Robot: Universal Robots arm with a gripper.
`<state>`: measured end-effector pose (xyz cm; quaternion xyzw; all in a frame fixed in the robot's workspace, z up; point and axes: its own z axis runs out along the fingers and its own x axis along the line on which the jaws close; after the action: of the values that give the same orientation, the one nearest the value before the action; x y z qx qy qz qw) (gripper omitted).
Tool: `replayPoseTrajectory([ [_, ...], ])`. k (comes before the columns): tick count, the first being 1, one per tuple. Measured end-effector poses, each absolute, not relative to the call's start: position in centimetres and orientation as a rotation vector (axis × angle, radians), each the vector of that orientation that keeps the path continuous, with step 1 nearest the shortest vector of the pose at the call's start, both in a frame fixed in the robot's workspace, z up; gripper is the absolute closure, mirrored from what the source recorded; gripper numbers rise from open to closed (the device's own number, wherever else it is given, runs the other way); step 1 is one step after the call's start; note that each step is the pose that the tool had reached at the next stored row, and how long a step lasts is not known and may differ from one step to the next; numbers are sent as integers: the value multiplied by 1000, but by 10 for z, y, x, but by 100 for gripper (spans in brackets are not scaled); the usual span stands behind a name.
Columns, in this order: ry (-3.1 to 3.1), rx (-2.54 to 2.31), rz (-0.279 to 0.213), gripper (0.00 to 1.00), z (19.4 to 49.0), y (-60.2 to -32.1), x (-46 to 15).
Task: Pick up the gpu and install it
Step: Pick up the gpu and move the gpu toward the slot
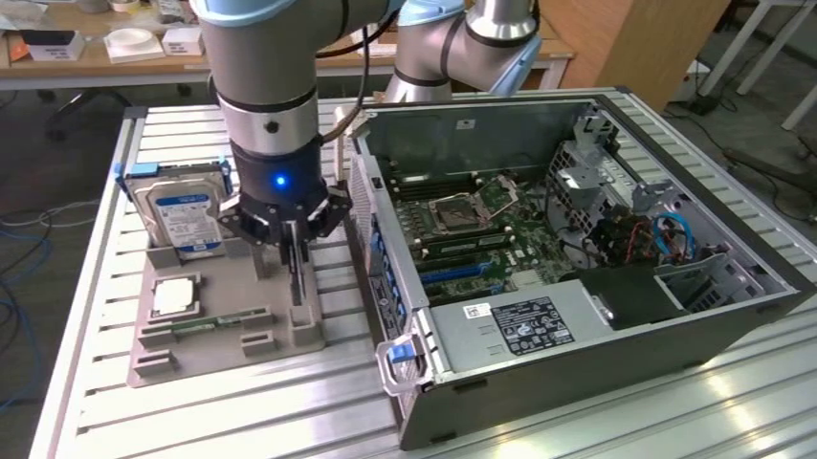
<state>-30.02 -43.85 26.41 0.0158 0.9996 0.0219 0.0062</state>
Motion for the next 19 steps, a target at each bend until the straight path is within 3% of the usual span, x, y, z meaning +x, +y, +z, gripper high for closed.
replayPoseTrajectory([
  [19,3128,49,69,73,310,-438,-300],
])
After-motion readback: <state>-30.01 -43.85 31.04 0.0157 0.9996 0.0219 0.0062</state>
